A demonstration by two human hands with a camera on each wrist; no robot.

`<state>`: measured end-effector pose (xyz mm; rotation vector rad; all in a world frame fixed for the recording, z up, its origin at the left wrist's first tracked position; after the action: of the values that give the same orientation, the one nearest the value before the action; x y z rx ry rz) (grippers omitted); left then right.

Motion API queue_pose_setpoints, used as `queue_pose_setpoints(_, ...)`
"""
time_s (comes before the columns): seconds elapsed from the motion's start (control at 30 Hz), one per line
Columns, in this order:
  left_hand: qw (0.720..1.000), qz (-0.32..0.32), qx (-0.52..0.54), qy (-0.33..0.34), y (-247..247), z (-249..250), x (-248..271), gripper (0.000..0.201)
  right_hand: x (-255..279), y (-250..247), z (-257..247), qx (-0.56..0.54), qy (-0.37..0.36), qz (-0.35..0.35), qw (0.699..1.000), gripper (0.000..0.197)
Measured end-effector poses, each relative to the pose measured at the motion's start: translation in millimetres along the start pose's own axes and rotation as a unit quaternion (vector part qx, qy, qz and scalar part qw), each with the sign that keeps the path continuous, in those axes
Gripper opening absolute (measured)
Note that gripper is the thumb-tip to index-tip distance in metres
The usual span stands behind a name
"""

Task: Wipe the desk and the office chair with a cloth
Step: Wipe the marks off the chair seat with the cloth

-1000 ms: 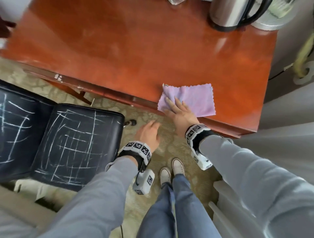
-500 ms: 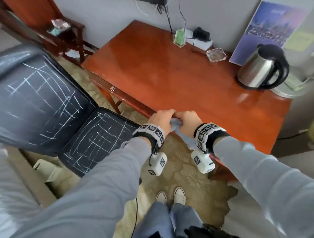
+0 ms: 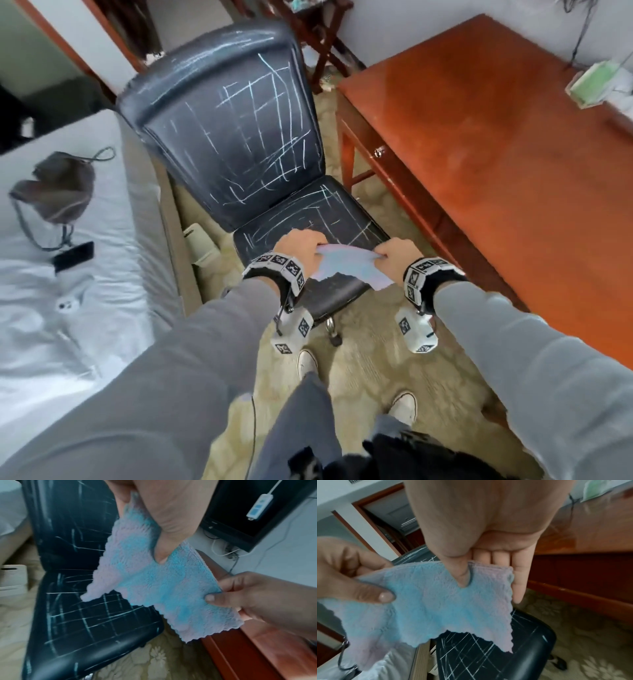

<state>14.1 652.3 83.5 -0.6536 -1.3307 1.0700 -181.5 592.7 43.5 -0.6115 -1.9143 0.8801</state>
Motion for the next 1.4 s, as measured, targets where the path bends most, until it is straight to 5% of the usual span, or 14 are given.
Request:
queue_pose_setpoints(0.17, 0.997, -0.001, 0.047, -0.061, 24, -86, -24, 0.014, -63, 23, -57, -0.067, 0.051, 0.006, 0.996, 0.021)
queue_pose_setpoints(0.33, 0.992, -0.073, 0.100, -0.021, 62, -124, -71, 0.036, -122, 81, -85, -0.259, 0.144, 0.038, 0.954, 0.020)
queue_pose_setpoints(0.4, 0.989, -0.099, 0.108, 0.017, 81, -127, -91, 0.027, -142, 108, -92, -0.363, 0.163, 0.052, 0.916, 0.025)
queue_pose_setpoints(0.47, 0.983, -0.120, 0.130, 0.057, 101, -129, -103, 0.005, -157, 135, -93, -0.496, 0.188, 0.056, 0.846, 0.027)
queue_pose_setpoints(0.53, 0.971, -0.150, 0.166, 0.087, 125, -131, -109, 0.028, -169, 162, -83, -0.571, 0.211, 0.051, 0.791, 0.024)
queue_pose_setpoints(0.57, 0.964, -0.172, 0.183, 0.090, 139, -133, -110, 0.036, -173, 172, -79, -0.574, 0.217, 0.046, 0.789, 0.021)
queue_pose_setpoints(0.7, 0.953, -0.231, 0.175, 0.085, 201, -150, -113, 0.069, -181, 195, -51, -0.397, 0.221, 0.047, 0.890, 0.010)
queue_pose_setpoints(0.83, 0.968, -0.225, 0.109, 0.031, 248, -176, -112, 0.061, -195, 200, -12, -0.165, 0.219, 0.061, 0.960, 0.027)
queue_pose_setpoints(1.03, 0.970, -0.237, -0.037, -0.037, 317, -194, -102, 0.079, -225, 224, 24, -0.018, 0.103, 0.091, 0.990, 0.030)
queue_pose_setpoints(1.2, 0.978, -0.196, -0.011, -0.078, 371, -188, -94, 0.094, -250, 289, 19, 0.078, -0.038, 0.034, 0.996, 0.040)
queue_pose_setpoints(1.4, 0.976, -0.190, -0.010, -0.102, 380, -187, -94, 0.102, -224, 354, -6, 0.012, -0.113, 0.092, 0.989, 0.047)
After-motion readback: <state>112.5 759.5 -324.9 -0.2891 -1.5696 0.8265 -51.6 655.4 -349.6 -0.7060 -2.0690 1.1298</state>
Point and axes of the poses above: each hand's wrist, its own x-axis away from the middle knuckle, its own y-axis out of the palm, z = x × y, the point moved 1 cm from there along -x, towards the middle knuckle
